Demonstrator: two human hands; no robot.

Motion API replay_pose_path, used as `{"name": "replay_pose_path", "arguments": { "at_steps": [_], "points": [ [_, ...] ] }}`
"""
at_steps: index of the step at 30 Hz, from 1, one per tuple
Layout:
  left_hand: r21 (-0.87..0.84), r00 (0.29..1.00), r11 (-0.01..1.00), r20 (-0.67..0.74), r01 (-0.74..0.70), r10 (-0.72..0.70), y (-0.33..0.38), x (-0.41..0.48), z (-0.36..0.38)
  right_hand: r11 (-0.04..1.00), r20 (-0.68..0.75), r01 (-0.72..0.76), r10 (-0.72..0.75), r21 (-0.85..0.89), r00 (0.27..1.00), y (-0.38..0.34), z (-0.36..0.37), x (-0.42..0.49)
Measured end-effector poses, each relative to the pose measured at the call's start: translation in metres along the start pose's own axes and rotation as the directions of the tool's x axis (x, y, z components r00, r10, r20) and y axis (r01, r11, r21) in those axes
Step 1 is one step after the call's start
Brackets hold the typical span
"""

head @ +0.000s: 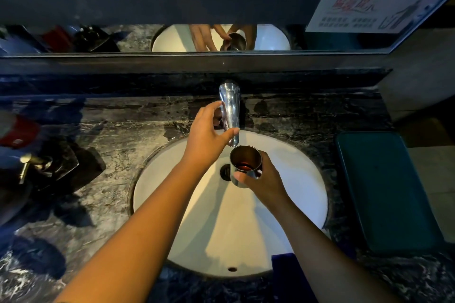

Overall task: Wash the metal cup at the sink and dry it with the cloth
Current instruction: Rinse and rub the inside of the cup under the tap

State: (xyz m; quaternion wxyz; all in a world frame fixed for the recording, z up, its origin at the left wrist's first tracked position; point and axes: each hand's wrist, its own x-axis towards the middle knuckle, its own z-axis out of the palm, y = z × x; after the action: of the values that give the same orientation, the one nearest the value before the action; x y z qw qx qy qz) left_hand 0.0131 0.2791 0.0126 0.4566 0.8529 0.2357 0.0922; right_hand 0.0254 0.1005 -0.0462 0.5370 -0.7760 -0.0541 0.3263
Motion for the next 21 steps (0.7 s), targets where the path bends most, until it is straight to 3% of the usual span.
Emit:
{"name": "replay_pose_path", "arguments": {
  "at_steps": [6, 11, 21],
  "points": [
    [-0.306, 0.977, 0.928, 0.074, 0.214, -0.201, 0.0049, -0.0052, 0.0057, 1.000, -0.001, -0.003, 0.003, 0.007, 1.000, -0.0004, 0.0018, -0.0030],
    [-0.485, 0.952, 0.821, 0.199, 0.301, -0.232, 0.0088, -0.0076, 0.0060, 1.000, -0.012, 0.007, -0.006, 0.012, 1.000, -0.0002, 0.0015, -0.0020],
    [-0.559, 0.923, 0.736, 0.276, 0.381, -0.268, 0.0065, -0.0008, 0.0030, 0.999, -0.005, 0.040, -0.040, 0.002, 0.999, 0.0007, 0.0045, 0.0067]
  ]
}}
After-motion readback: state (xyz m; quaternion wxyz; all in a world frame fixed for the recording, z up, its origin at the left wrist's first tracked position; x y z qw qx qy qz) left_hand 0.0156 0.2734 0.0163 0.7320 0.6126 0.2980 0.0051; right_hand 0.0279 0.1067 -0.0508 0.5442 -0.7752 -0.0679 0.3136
